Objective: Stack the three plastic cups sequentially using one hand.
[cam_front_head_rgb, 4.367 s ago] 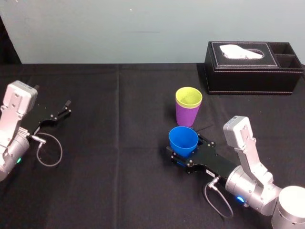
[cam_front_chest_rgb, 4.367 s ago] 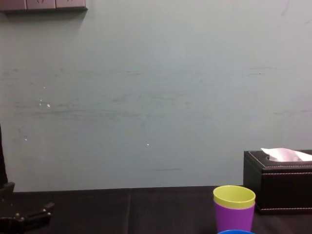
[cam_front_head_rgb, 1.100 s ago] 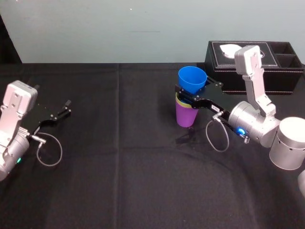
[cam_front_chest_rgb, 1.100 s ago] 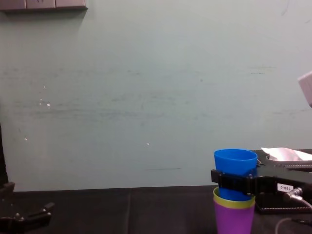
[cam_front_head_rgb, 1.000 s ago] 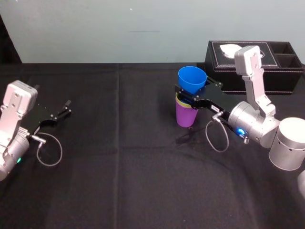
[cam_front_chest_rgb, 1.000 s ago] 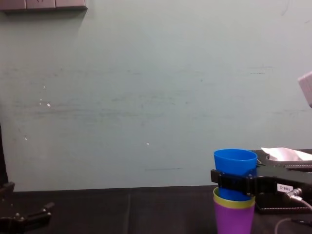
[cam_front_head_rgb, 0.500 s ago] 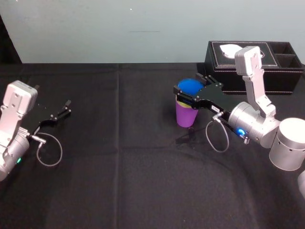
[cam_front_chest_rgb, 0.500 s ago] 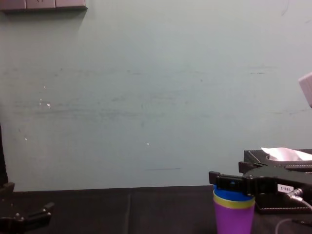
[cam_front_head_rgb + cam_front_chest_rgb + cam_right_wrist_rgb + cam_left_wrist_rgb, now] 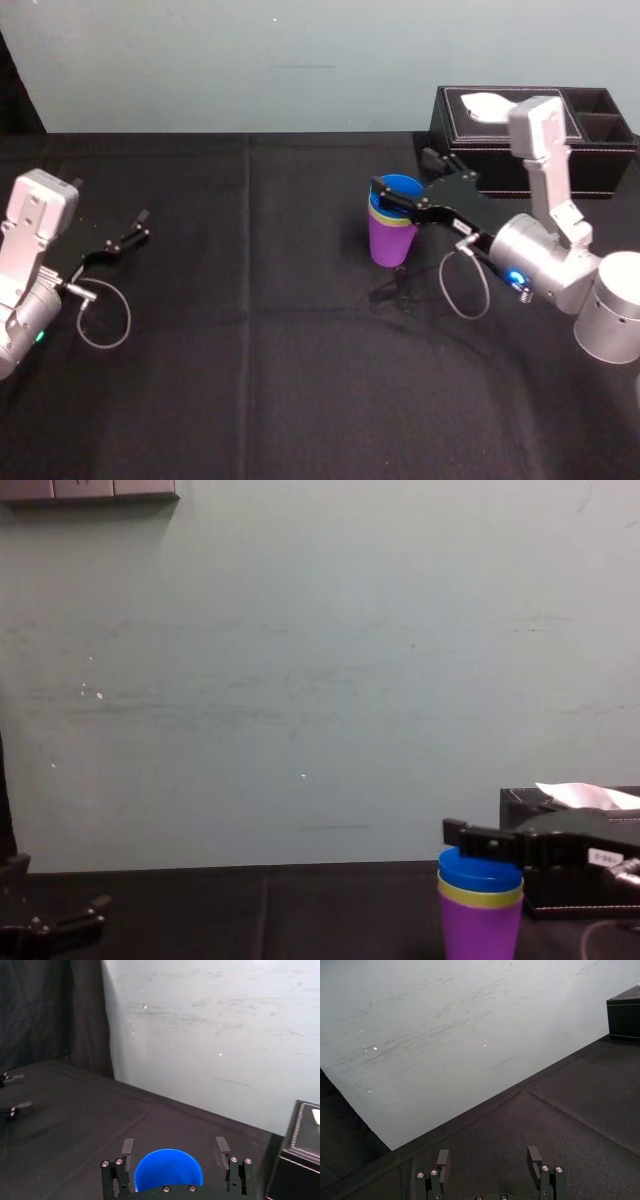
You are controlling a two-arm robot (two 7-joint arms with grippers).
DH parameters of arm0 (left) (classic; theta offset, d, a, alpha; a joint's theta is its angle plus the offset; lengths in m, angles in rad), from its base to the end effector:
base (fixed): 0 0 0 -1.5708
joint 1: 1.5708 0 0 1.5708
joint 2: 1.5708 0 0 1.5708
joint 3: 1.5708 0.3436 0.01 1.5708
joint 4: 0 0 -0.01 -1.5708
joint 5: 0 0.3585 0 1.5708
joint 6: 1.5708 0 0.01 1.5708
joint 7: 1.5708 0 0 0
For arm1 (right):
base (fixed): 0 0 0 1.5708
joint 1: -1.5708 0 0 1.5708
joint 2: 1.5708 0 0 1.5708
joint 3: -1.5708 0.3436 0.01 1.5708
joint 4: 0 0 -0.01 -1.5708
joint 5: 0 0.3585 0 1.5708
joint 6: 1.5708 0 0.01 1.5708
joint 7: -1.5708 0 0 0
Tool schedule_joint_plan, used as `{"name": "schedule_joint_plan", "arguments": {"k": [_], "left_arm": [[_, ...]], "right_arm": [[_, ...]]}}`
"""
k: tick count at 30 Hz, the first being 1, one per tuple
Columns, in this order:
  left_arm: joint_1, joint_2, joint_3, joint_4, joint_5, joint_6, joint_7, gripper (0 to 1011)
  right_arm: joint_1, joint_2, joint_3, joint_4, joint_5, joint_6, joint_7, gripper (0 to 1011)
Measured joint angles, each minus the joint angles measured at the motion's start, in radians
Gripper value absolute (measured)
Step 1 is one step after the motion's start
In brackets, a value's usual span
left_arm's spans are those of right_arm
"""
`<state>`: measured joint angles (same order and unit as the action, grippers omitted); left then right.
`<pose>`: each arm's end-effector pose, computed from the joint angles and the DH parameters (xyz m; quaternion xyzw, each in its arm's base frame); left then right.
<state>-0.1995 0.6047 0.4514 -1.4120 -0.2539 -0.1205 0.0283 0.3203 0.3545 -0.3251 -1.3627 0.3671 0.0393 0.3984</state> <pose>0.4138 0.1000 -0.3550 0.1415 -0.1325 0.5799 0.7913 0.4711 -0.0387 -0.3116 -0.0334 -0.0056 -0.4573 0.8887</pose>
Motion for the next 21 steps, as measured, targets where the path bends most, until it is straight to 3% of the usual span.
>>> {"name": "schedule_joint_plan", "arguments": {"k": [6,10,21], "left_arm": [[0.000,0.000,0.000,0.000,0.000,0.000,0.000,1011],[0.000,0.000,0.000,0.000,0.000,0.000,0.000,1011],[0.000,0.000,0.000,0.000,0.000,0.000,0.000,1011]], "right_arm": [[-0.050,0.010,0.045,-0.061,0.024,-0.008,-0.033,1003],[-0.102,0.009,0.091,-0.108,0.035,-0.007,-0.092,1003],[-0.213,-0.008,0.168,-0.168,0.008,0.023,-0.205,1003]]}}
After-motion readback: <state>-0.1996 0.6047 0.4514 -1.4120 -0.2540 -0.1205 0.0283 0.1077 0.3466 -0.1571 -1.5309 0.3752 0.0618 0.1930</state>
